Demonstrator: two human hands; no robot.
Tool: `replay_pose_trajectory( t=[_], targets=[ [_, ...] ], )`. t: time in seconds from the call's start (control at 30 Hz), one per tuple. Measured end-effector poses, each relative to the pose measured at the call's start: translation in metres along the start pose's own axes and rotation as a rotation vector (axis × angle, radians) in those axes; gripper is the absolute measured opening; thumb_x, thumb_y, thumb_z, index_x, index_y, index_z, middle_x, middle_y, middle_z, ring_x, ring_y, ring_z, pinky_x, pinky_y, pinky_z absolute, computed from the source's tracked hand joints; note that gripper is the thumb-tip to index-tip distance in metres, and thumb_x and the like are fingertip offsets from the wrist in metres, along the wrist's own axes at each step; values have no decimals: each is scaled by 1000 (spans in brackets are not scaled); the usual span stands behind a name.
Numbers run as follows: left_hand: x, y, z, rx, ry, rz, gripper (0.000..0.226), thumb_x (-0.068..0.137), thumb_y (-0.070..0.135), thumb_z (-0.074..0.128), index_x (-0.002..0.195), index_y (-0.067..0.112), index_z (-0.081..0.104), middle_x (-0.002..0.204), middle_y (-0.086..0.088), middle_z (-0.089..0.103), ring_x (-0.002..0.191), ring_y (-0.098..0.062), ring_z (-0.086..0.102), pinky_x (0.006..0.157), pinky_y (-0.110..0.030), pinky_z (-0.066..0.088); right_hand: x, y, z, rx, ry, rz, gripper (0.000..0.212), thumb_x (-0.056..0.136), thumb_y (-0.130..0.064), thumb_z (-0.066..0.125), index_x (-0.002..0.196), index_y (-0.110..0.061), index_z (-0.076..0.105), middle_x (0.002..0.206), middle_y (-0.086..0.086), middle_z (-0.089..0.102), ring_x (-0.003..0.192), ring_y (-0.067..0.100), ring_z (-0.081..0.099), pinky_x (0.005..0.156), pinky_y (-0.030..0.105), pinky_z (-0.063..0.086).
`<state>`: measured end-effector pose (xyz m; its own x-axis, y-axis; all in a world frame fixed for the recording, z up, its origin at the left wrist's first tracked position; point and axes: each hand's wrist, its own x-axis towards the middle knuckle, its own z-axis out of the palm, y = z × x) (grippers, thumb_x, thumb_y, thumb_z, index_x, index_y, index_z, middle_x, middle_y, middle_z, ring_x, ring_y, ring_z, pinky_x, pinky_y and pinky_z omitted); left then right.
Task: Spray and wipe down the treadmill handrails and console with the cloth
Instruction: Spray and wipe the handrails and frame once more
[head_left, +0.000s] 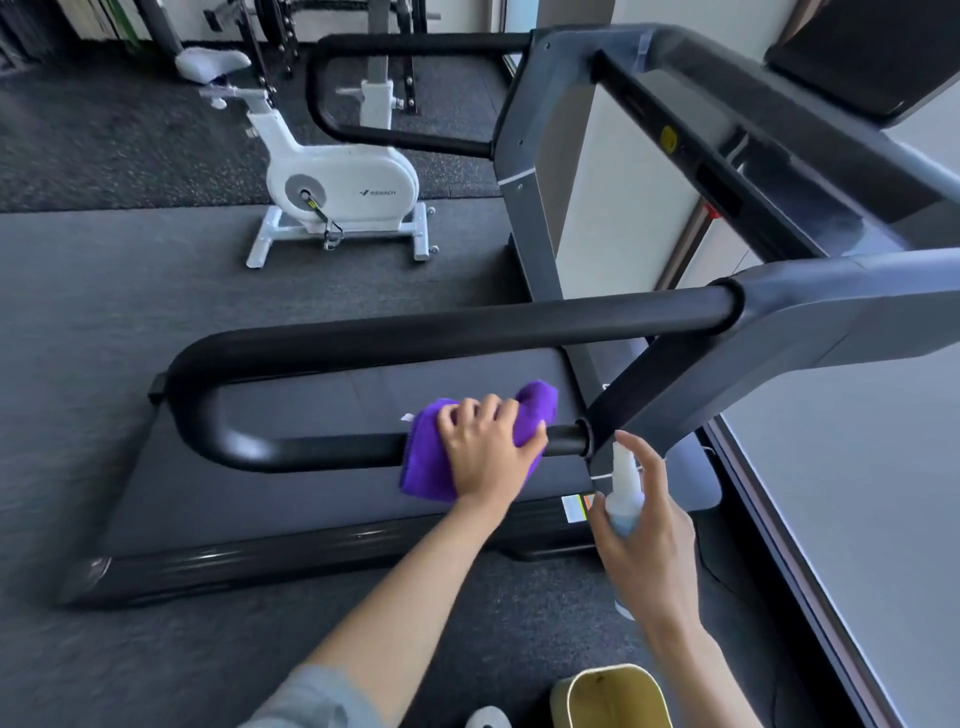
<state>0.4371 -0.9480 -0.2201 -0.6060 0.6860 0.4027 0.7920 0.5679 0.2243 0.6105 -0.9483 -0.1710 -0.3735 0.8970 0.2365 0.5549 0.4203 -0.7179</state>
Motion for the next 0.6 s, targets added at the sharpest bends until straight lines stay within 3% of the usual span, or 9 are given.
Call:
replay_pose_trajectory(
  t=[0.1, 0.2, 0.27, 0.37, 0.43, 0.6],
  targets=[
    [6, 34, 10, -62, -95, 137, 39, 84, 54, 51, 91, 21, 69, 87, 1, 67, 83, -26, 58, 85, -42, 40, 0, 2, -5, -8, 28, -1, 64, 81, -9, 69, 129, -40, 39, 69, -20, 52, 59, 6, 53, 57, 27, 40],
    [7, 14, 11, -58, -26, 303, 36, 78, 52, 60, 89, 19, 69, 83, -1, 64, 77, -27, 58, 77, -39, 44, 0, 8, -10, -11, 27, 17, 62, 82, -9, 67, 129, -39, 40, 70, -21, 52, 60, 6, 54, 56, 24, 37],
    [5, -18, 6, -20, 45, 323, 36, 77, 52, 61, 86, 18, 68, 80, -2, 62, 74, -28, 57, 73, -38, 44, -2, 12, -10, -16, 16, 22, 60, 83, -10, 67, 128, -39, 40, 66, -19, 50, 57, 8, 52, 54, 21, 36],
    [-5, -67, -6, 77, 147, 133, 37, 79, 53, 58, 87, 18, 68, 81, -2, 63, 75, -29, 56, 74, -41, 41, -7, 15, -8, -1, -6, 27, 60, 83, -10, 67, 128, -39, 40, 60, -18, 49, 57, 9, 53, 55, 23, 37],
    [-13, -91, -14, 100, 213, 32, 38, 80, 53, 58, 88, 17, 68, 85, -2, 63, 78, -30, 55, 75, -42, 38, -9, 16, -6, 3, -11, 27, 62, 83, -9, 68, 129, -39, 39, 65, -20, 50, 61, 6, 54, 53, 16, 37],
    [-47, -78, -25, -111, 266, -261, 44, 77, 56, 59, 90, 14, 66, 87, -2, 65, 81, -31, 55, 77, -42, 34, -13, 17, 0, 7, -39, 49, 64, 83, -9, 69, 130, -40, 38, 71, -22, 52, 58, 7, 54, 52, 16, 38]
  ],
)
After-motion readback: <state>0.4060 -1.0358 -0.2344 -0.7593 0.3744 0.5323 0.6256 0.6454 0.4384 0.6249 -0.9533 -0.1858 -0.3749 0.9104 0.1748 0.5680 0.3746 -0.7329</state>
